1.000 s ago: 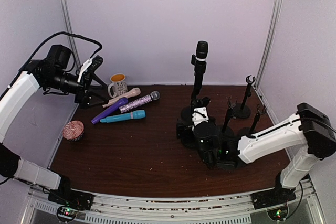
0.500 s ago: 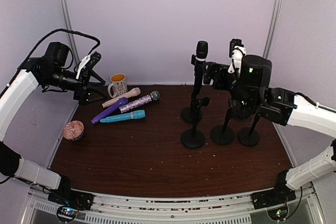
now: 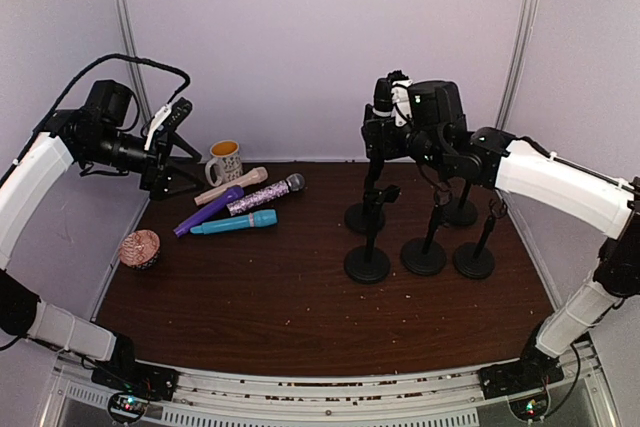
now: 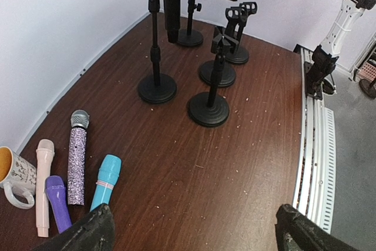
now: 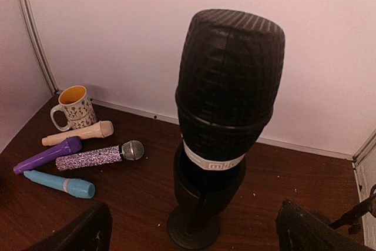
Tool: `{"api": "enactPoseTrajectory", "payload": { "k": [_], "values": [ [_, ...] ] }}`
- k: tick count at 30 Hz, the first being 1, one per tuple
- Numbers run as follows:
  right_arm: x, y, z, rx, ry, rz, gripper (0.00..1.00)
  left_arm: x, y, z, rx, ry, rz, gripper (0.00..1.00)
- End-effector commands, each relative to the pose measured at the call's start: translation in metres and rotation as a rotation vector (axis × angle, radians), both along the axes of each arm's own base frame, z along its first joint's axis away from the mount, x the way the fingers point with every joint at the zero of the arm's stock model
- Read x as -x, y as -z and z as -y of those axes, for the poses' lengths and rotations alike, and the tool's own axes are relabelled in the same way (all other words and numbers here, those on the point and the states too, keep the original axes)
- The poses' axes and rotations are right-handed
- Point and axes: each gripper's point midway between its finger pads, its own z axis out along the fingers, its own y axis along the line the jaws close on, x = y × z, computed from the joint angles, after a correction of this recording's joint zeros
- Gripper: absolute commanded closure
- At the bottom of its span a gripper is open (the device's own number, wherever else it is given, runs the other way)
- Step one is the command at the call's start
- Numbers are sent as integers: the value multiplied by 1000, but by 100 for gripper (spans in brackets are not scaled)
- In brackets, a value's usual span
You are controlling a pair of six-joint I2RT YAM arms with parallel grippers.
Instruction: Remove the microphone from the stand
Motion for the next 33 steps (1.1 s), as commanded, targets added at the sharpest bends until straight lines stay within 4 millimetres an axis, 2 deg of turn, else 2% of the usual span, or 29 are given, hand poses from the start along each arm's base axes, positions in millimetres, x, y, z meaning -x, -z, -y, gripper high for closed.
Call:
{"api": "enactPoseTrajectory", "payload": {
  "k": [1, 4, 7, 11, 16, 21, 26, 29, 33],
  "values": [
    [-19, -9, 3, 53, 41, 36, 3, 4, -17, 0, 32, 6, 34, 2],
    [-34, -6, -3, 79, 65, 49, 9, 6, -11, -1, 27, 12, 31, 2],
    [-45, -5, -7, 88, 91, 66, 19, 5, -6, -2, 9, 2, 22, 2],
    [-56, -2, -13, 91, 103, 77, 29, 4, -7, -5, -6, -6, 28, 2],
    [-63, -7, -19, 88, 106, 80, 51, 6, -3, -7, -22, -14, 30, 2],
    [-61, -21, -26, 36, 80, 99, 78, 9, -4, -8, -30, -9, 32, 3],
    [-55, -41, -38, 12, 44, 131, 94, 10, -6, -8, -28, -8, 34, 3],
    [-51, -52, -47, 2, 25, 150, 100, 9, -6, -9, -31, -10, 34, 3],
    [-43, -68, -60, -17, -8, 182, 100, 9, -6, -10, -38, -18, 38, 2]
  ]
}}
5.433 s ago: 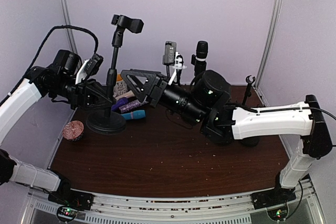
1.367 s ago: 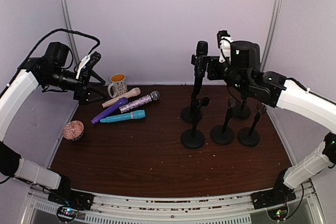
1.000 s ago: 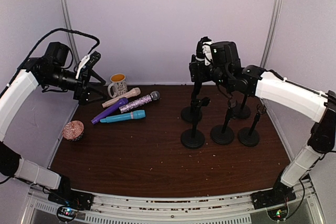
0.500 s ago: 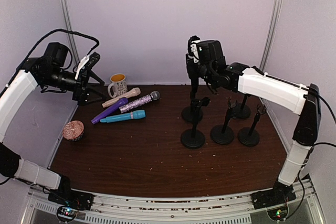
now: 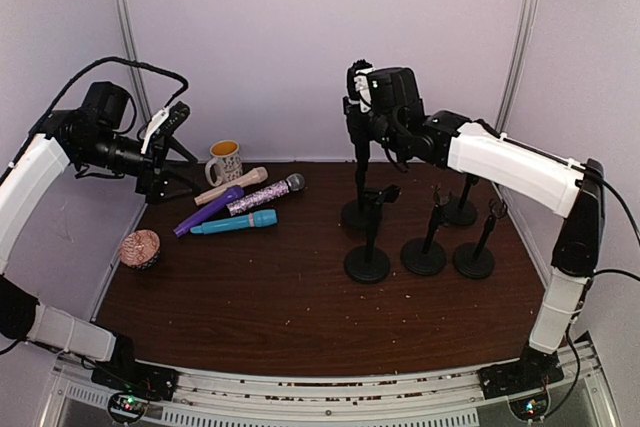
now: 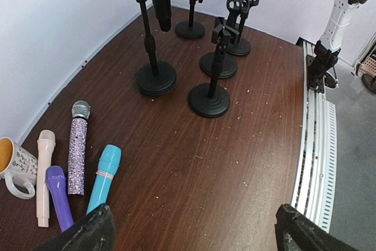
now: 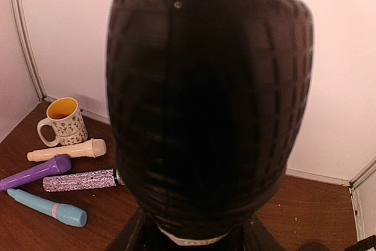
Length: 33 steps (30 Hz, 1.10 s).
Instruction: Remove the microphone from the stand
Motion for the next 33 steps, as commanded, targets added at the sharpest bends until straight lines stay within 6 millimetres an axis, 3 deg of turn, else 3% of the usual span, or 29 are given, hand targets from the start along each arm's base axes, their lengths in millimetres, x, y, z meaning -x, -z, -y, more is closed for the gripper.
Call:
{"api": "enactPoseTrajectory", "payload": {
  "k": [1, 10, 16, 21, 23, 32, 33],
  "values": [
    [13, -68, -15, -113, -46, 139, 100, 2, -10, -4, -7, -10, 47, 2],
    [50, -113, -62, -164, -204, 208, 100, 0, -12, -6, -13, -24, 55, 2],
    [80, -133, -91, -193, -321, 226, 100, 2, -15, -7, -3, -24, 59, 2],
    [103, -138, -111, -213, -411, 227, 100, 3, -18, -8, 1, -26, 66, 2],
    [115, -153, -114, -241, -444, 246, 100, 3, -19, -8, 4, -25, 71, 2],
    [155, -153, -139, -250, -587, 225, 100, 8, -21, -9, 12, -5, 84, 2],
    [158, -144, -143, -238, -603, 209, 100, 10, -22, -9, 14, 0, 84, 2]
  ]
}}
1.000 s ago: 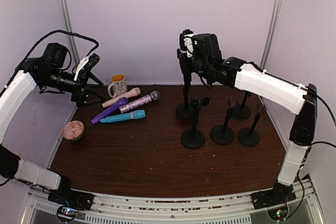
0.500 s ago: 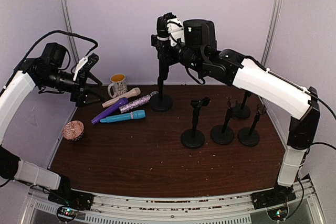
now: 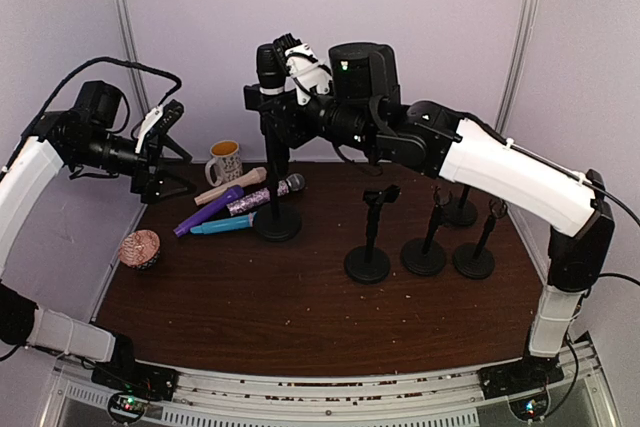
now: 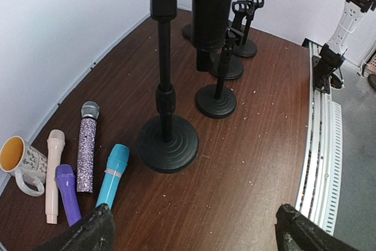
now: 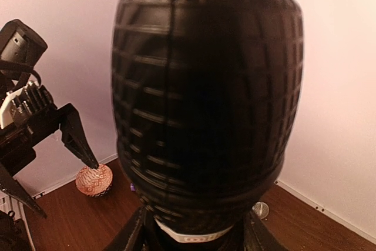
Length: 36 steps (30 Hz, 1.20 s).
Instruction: Remove the microphone from the stand
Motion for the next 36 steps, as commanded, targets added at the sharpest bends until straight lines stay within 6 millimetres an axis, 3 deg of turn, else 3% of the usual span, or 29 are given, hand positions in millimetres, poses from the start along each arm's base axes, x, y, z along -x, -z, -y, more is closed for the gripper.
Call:
{"api": "enactPoseTrajectory", "payload": {
  "k": [1, 19, 27, 36],
  "values": [
    [27, -51, 0, -132, -91, 68, 100, 10, -15, -1, 20, 33, 51, 2],
    [80, 0, -31, -136, -344, 27, 100, 48, 12, 1, 5, 207, 40, 2],
    [99, 15, -37, -161, -448, 27, 100, 49, 16, 8, 51, 270, 32, 2],
    [110, 51, -44, -123, -516, 16, 99, 40, 9, 23, 94, 372, 79, 2]
  ]
}}
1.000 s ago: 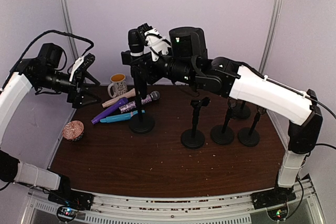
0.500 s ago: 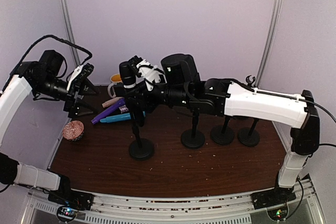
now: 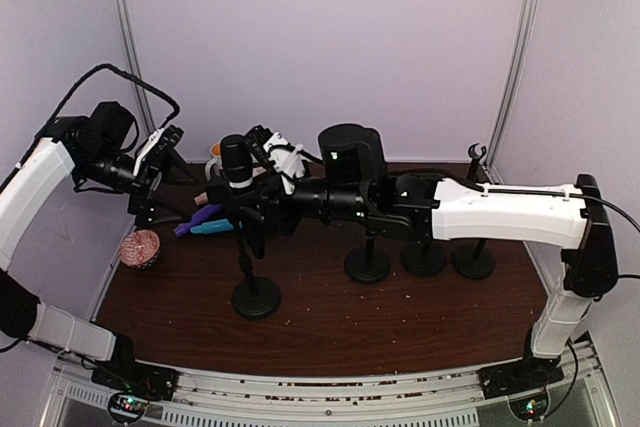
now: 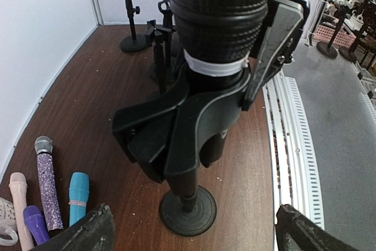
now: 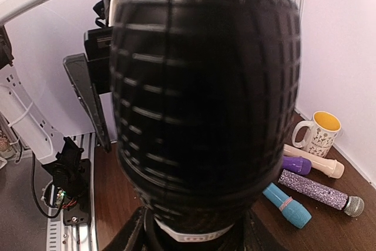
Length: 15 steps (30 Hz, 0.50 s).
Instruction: Remove the microphone from the stand
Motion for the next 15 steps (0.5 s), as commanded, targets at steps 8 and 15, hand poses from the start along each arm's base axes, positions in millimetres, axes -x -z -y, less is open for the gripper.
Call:
{"api": "enactPoseTrajectory", "payload": {
  "k": [8, 15],
  "values": [
    [17, -61, 24, -157, -23, 73, 9, -6, -16, 25, 47, 144, 92, 2],
    [22, -80, 27, -156, -59, 61, 19, -3, -13, 40, 35, 217, 116, 2]
  ]
}}
